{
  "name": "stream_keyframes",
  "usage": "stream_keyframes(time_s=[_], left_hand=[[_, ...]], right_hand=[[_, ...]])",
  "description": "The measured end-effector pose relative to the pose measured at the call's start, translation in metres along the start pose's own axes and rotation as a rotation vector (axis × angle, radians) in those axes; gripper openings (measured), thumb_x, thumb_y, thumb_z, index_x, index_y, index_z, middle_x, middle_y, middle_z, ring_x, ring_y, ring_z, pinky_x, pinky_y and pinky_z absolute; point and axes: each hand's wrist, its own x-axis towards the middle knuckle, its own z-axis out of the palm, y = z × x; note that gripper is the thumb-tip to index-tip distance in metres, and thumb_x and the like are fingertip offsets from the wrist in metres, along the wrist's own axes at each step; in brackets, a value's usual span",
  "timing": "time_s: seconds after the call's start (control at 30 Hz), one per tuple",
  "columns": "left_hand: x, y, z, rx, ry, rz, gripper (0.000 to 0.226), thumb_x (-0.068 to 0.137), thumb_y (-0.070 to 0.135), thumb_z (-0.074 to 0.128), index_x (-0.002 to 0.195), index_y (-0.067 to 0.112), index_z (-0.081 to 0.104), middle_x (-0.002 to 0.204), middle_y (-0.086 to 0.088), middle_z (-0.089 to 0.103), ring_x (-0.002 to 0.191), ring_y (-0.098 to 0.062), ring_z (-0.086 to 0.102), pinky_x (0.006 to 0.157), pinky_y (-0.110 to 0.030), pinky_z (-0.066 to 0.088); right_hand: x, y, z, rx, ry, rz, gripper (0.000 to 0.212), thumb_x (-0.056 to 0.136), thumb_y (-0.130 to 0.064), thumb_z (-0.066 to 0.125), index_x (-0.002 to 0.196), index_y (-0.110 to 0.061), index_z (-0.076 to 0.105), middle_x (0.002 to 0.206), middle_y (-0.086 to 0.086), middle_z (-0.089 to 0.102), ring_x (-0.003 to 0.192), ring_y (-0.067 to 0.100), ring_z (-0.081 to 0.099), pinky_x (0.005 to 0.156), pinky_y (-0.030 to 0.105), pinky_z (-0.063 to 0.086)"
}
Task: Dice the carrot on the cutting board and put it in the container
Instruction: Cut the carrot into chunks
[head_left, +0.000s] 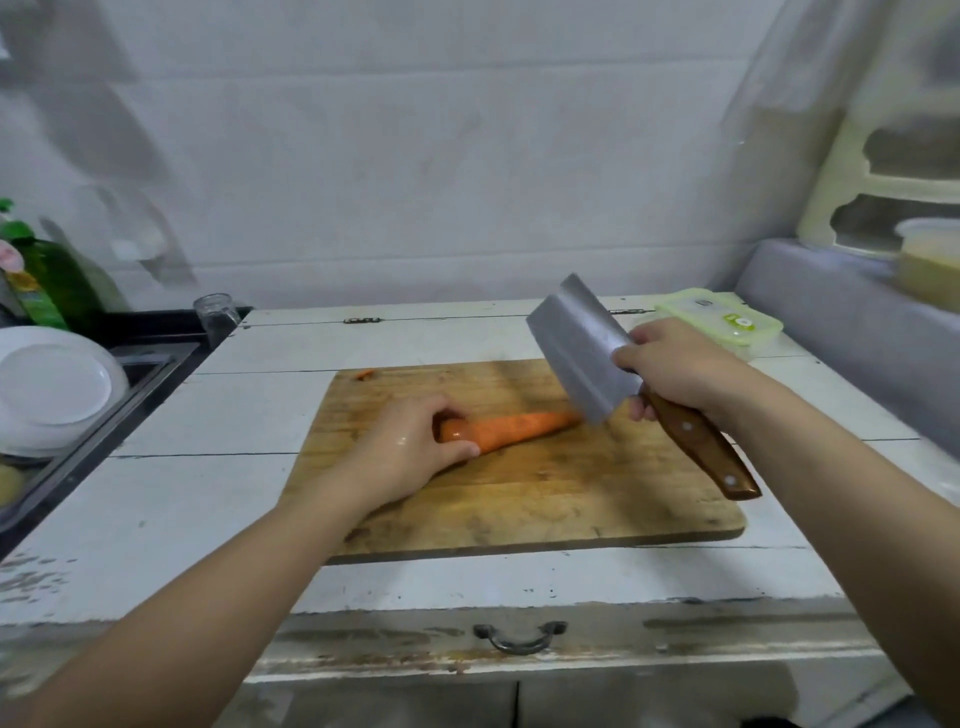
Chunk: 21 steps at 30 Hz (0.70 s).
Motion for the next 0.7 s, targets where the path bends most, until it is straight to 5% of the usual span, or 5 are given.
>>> stream_keyframes(time_s=[0.13, 0.43, 0.53, 0.7], left_hand=[[-0.002, 0.010, 0.012, 0.008, 0.142, 0.024, 0.040, 0.084, 0.041, 0.081, 0.118, 0.025, 0.068, 0.110, 0.010, 0.064, 0.101, -0.008, 0.053, 0.080, -0.020, 0.037], [-0.001, 0.007, 0.014, -0.064, 0.140, -0.018, 0.037, 0.083, 0.045, 0.081, 0.115, 0.033, 0.068, 0.105, 0.013, 0.064, 0.096, -0.007, 0.057, 0.075, -0.020, 0.043], [0.004, 0.004, 0.015, -0.096, 0.131, -0.019, 0.029, 0.082, 0.043, 0.082, 0.106, 0.035, 0.068, 0.100, 0.014, 0.067, 0.094, -0.007, 0.061, 0.072, -0.020, 0.043], [0.007, 0.002, 0.014, -0.090, 0.115, -0.054, 0.031, 0.083, 0.043, 0.081, 0.109, 0.034, 0.067, 0.102, 0.015, 0.064, 0.093, -0.006, 0.058, 0.072, -0.020, 0.043]], right_hand=[[-0.004, -0.014, 0.014, -0.351, -0.030, -0.117, 0.017, 0.098, -0.016, 0.042, 0.090, -0.007, 0.055, 0.052, 0.013, 0.067, 0.040, 0.023, 0.057, 0.048, 0.026, 0.044], [-0.015, -0.018, 0.051, -0.908, 0.047, -0.308, 0.012, 0.091, -0.012, 0.051, 0.088, -0.017, 0.061, 0.055, 0.003, 0.067, 0.056, 0.023, 0.067, 0.068, 0.034, 0.058], [-0.009, -0.023, 0.059, -0.997, -0.005, -0.300, 0.009, 0.089, -0.013, 0.056, 0.087, -0.020, 0.062, 0.055, -0.001, 0.066, 0.057, 0.019, 0.067, 0.066, 0.038, 0.059], [-0.010, -0.040, 0.073, -1.127, -0.186, -0.228, 0.011, 0.093, -0.009, 0.061, 0.099, -0.011, 0.069, 0.054, 0.000, 0.062, 0.051, 0.011, 0.058, 0.045, 0.020, 0.039]])
